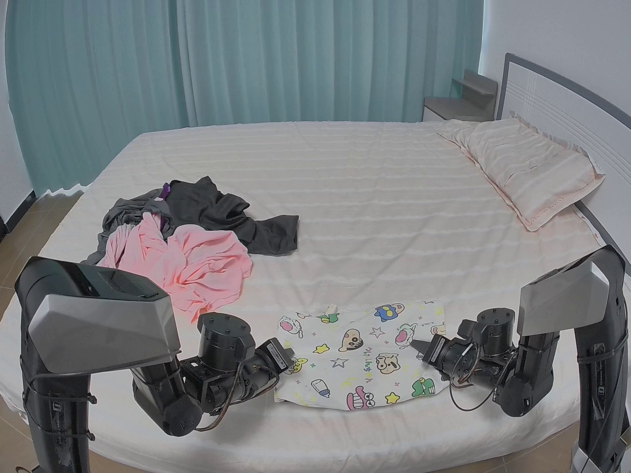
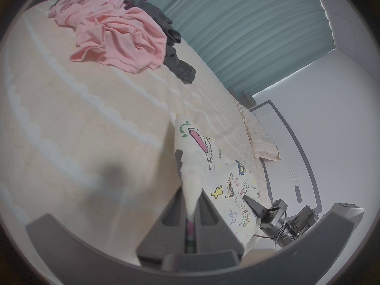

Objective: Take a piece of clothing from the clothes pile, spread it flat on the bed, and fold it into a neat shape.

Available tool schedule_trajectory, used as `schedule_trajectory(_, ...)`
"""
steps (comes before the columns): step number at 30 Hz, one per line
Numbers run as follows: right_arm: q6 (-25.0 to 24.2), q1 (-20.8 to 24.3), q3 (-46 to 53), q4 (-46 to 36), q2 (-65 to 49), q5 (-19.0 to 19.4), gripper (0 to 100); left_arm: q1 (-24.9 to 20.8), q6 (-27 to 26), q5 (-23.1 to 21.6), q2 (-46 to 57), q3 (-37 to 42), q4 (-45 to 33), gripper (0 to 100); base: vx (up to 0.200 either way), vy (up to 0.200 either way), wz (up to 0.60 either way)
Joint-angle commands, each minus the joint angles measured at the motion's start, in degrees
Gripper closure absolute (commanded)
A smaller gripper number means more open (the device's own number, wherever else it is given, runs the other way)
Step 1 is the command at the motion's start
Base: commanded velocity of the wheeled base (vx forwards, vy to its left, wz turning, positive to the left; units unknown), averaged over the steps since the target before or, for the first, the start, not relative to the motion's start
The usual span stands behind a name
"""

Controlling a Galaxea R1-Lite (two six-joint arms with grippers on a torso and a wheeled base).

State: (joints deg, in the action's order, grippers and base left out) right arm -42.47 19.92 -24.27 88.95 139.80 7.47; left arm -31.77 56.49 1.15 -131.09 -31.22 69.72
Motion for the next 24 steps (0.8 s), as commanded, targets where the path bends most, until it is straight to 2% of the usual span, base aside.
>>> schedule_trajectory(1, 0.02, 0.03, 0.01, 0.78, -0.06, 0.0, 100, -0.05, 0.02, 0.0, 0.13, 0.46, -0.02, 100, 0.0, 0.2, 0.0)
schedule_trajectory(18, -0.07, -0.06, 0.45, 0.78, -0.85, -0.88, 100, -0.05, 0.11, -0.09, 0.04, 1.69, 0.16, 100, 0.0, 0.2, 0.0)
schedule_trajectory(24, -0.86, 0.03, 1.68, 0.78, -1.37, -0.79, 100, -0.4, 0.11, -0.09, -0.14, 1.78, 0.16, 100, 0.0, 0.0, 0.0)
